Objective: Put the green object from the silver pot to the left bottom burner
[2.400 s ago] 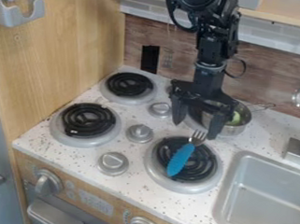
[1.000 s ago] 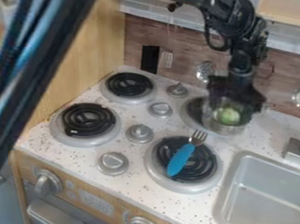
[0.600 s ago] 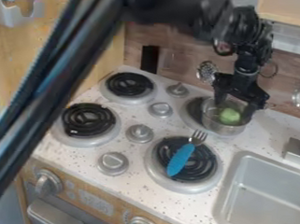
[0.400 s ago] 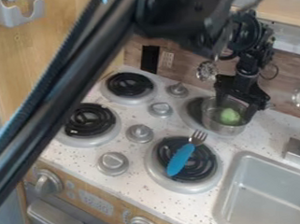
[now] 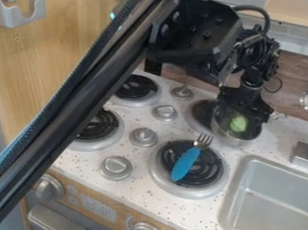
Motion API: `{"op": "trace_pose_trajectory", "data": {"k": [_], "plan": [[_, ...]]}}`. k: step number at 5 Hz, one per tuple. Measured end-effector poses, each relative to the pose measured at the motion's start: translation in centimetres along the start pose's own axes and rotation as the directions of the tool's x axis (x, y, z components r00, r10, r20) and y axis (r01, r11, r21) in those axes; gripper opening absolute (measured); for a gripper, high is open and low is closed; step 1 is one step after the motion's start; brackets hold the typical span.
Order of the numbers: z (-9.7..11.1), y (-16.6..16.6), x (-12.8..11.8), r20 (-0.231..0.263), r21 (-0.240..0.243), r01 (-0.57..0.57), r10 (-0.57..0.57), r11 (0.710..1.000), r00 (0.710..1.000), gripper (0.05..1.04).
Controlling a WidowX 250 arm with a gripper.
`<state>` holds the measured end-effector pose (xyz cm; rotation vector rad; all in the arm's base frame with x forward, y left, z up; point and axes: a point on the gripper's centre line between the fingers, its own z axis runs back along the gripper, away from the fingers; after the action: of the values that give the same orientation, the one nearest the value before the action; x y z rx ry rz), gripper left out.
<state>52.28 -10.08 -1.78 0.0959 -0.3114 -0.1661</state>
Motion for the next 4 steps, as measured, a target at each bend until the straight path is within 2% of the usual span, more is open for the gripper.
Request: {"op": "trace_pose_trajectory", "data": {"k": [1, 3, 4], "plan": [[0.1, 1.1, -0.2, -0.020, 0.066, -0.010, 0.011, 0.998, 1.000, 0.699], [0.0, 3.9, -0.7, -0.017, 0.151, -0.061, 0.065, 0.987, 0.998, 0.668], [-0.1, 5.3, -0.7, -0.012, 0.174, -0.077, 0.080, 0.982, 0.997, 0.668]]}}
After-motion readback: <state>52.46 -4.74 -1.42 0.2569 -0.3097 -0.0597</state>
